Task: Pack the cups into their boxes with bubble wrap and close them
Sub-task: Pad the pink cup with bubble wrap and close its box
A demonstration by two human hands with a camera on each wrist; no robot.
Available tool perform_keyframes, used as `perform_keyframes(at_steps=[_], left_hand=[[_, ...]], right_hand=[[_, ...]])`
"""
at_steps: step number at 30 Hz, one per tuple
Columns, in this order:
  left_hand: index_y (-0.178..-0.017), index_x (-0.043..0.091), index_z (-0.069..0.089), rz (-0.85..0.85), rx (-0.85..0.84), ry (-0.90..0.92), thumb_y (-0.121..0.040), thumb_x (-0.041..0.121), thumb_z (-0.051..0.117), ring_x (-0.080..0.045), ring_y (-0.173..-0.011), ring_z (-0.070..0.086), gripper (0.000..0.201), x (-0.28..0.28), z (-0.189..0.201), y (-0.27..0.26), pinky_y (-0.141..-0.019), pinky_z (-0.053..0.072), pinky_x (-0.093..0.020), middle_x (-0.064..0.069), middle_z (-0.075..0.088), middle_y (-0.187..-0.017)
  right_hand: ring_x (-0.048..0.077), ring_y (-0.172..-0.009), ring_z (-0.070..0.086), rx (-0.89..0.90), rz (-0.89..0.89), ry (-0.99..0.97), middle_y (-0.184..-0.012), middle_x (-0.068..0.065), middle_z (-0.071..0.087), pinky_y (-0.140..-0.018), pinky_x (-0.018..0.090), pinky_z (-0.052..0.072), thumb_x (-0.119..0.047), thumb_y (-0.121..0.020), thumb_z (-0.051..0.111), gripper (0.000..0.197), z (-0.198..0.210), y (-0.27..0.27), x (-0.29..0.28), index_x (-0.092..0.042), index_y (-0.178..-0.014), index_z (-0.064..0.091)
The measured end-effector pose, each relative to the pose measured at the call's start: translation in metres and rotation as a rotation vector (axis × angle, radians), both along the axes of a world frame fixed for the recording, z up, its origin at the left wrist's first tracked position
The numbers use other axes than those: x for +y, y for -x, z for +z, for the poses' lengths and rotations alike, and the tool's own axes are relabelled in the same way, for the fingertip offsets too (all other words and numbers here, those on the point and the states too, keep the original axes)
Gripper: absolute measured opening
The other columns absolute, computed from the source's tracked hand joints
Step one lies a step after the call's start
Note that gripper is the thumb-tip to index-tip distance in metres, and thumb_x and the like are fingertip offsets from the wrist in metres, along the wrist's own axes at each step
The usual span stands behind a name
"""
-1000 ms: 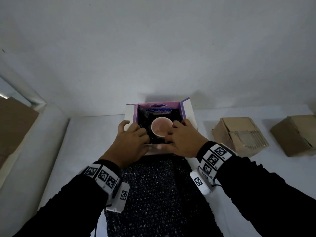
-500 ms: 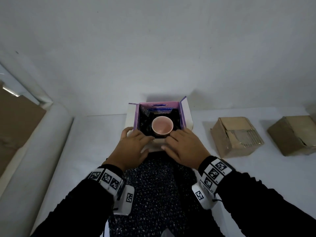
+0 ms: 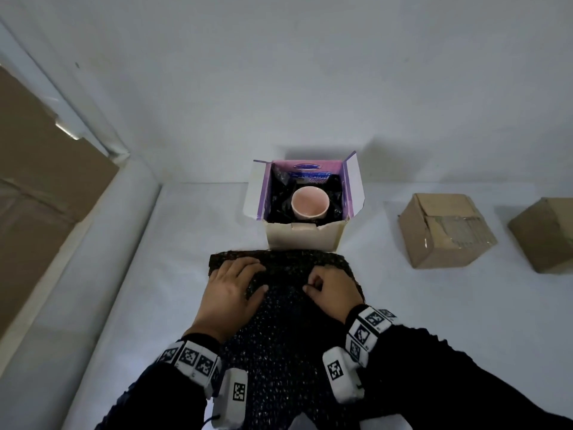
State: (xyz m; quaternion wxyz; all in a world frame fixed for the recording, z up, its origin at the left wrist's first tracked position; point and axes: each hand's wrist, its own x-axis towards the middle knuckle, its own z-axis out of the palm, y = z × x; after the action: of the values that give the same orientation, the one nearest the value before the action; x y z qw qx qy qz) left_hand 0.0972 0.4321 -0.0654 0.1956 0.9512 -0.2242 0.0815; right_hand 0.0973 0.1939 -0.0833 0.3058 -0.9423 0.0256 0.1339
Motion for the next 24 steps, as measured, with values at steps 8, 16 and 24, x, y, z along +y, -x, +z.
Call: perform_keyframes(at_steps=[8,16,24], left_hand=[[-0.102,0.012,0.052,0.112,-0.019,0.460,-0.083,0.069,0.054,-0.017,-0.096,0.052,0.061,-0.042,0.030,0.027,-0.079,0.050,-0.034,0.002,0.044,-0.107],[-0.153,0.026,0.001,0.107,0.345,0.769,-0.060,0.071,0.076,-0.003,-0.144,0.023,0.127,-0.080,0.048,0.028,-0.116,0.031,-0.034,0.003,0.023,-0.154],[-0.089,0.021,0.067,0.274,0.329,0.894,-0.090,0.009,0.066,-0.001,-0.062,0.062,0.011,-0.079,0.067,0.012,-0.061,0.045,-0.019,0.009,0.071,-0.078]], right_hand=[[0.008,-0.078,0.055,-0.018,-0.238,-0.806,-0.084,-0.003,0.059,-0.075,0.019,0.044,-0.002,-0.088,0.064,0.017,0.073,0.001,0.006,-0.017,-0.093,0.058],[0.023,-0.076,0.070,0.203,-0.357,-1.557,-0.098,0.019,0.072,-0.072,0.028,0.059,0.010,-0.091,0.032,0.044,0.146,-0.009,0.004,0.000,-0.121,0.064],[0.018,-0.098,0.070,-0.188,-0.265,-1.148,-0.111,0.010,0.072,-0.078,0.024,0.057,0.003,-0.081,0.071,0.031,0.157,-0.016,0.004,-0.009,-0.109,0.072]])
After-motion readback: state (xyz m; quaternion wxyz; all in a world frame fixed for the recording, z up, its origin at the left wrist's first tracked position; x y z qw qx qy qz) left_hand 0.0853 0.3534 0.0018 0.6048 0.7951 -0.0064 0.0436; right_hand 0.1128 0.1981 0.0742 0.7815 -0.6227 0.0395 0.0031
